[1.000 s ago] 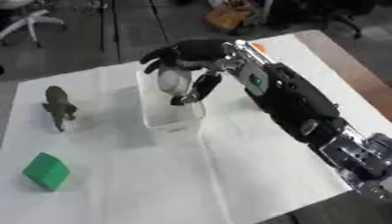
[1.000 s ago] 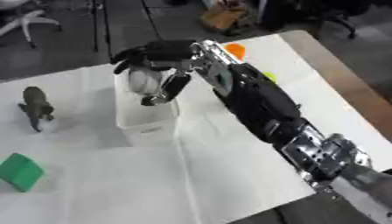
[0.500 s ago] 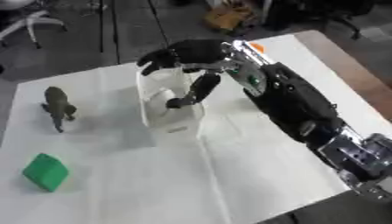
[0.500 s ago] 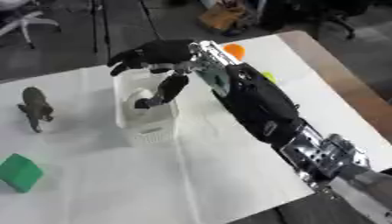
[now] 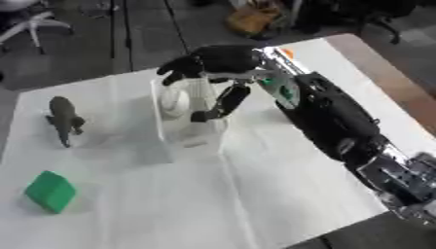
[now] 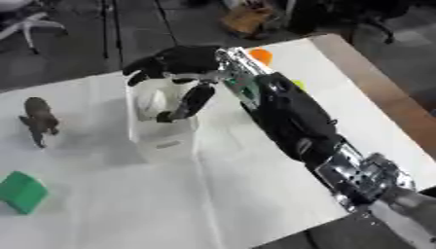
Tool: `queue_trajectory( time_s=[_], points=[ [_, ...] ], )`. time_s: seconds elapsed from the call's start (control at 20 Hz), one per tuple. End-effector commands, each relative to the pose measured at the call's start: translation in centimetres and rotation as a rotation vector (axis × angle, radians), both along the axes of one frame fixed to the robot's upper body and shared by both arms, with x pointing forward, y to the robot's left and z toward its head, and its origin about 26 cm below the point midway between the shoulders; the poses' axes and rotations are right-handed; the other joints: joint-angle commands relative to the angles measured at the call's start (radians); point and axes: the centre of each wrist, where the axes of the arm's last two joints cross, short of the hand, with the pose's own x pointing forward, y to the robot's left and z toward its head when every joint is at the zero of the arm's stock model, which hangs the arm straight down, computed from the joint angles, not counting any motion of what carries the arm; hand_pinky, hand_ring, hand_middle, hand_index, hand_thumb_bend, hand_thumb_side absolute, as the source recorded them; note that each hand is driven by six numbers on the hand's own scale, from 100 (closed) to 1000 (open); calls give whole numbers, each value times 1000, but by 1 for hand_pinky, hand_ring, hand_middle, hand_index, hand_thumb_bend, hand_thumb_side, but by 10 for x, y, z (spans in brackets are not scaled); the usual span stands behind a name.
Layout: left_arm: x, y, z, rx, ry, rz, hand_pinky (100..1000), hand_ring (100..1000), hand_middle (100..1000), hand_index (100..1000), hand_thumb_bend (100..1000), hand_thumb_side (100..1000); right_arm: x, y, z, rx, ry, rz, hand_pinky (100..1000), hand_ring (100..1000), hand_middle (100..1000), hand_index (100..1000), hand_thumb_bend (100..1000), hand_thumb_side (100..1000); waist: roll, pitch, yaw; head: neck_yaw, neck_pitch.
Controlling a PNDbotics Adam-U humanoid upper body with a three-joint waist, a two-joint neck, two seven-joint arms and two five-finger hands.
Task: Pick up objects on the table and place them in the box.
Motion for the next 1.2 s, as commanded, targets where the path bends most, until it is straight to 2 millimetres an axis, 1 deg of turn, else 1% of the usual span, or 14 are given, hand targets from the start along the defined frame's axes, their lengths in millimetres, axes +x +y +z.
queue_trajectory(
  time_s=[0.05,0.1,0.15,0.2,0.4,0.45,0.55,0.7,0.9,0.95,1.05,1.2],
  points=[
    [0,3,9,6,-28,4,616,673,628,744,315,1000,-2,-10,20,1,-52,0,692,775,938,942,436,468,-2,-9,-3,15,5],
    [0,4,8,4,-28,15,616,673,628,744,315,1000,-5,-17,21,18,-57,-18,692,775,938,942,436,468,-3,-7,-11,30,5],
    [-1,6,8,3,-29,21,616,672,628,744,315,1000,-9,-25,23,42,-64,-38,662,749,924,938,430,416,-5,-5,-18,44,5],
    [-1,6,8,2,-31,26,616,672,628,744,315,1000,-13,-32,24,74,-71,-59,662,749,924,938,430,416,-6,-4,-23,54,5],
    [-1,5,8,4,-31,21,616,672,628,744,315,1000,-32,-58,26,194,-109,-101,662,749,924,938,430,416,-11,-5,-16,51,5],
    [-1,5,8,4,-31,22,616,672,628,744,313,1000,-36,-63,23,220,-108,-110,619,712,902,935,340,360,-9,-1,-18,61,5],
    [-1,8,8,0,-32,34,616,672,628,744,313,1000,-42,-77,12,289,-89,-162,609,705,899,936,322,357,-6,3,-37,81,5],
    [-1,7,9,0,-34,30,616,673,628,744,313,1000,-55,-94,3,401,-90,-235,600,697,896,935,307,356,-6,4,-41,86,5],
    [-1,5,8,2,-31,18,616,673,628,744,313,1000,-75,-101,-4,474,-81,-273,600,697,896,935,307,356,-6,0,-30,76,5],
    [-1,5,8,0,-29,19,616,673,628,744,313,1000,-80,-103,-7,492,-70,-283,580,679,881,926,246,404,-7,-1,-31,75,5],
    [-1,5,7,-1,-27,19,616,673,628,744,313,1000,-90,-108,-13,550,-66,-317,579,679,880,927,252,418,-9,-2,-30,72,5],
    [-1,4,7,-1,-28,15,616,673,628,744,313,1000,-99,-110,-9,600,-63,-346,577,678,879,927,259,442,-12,-2,-26,76,5]
  ],
)
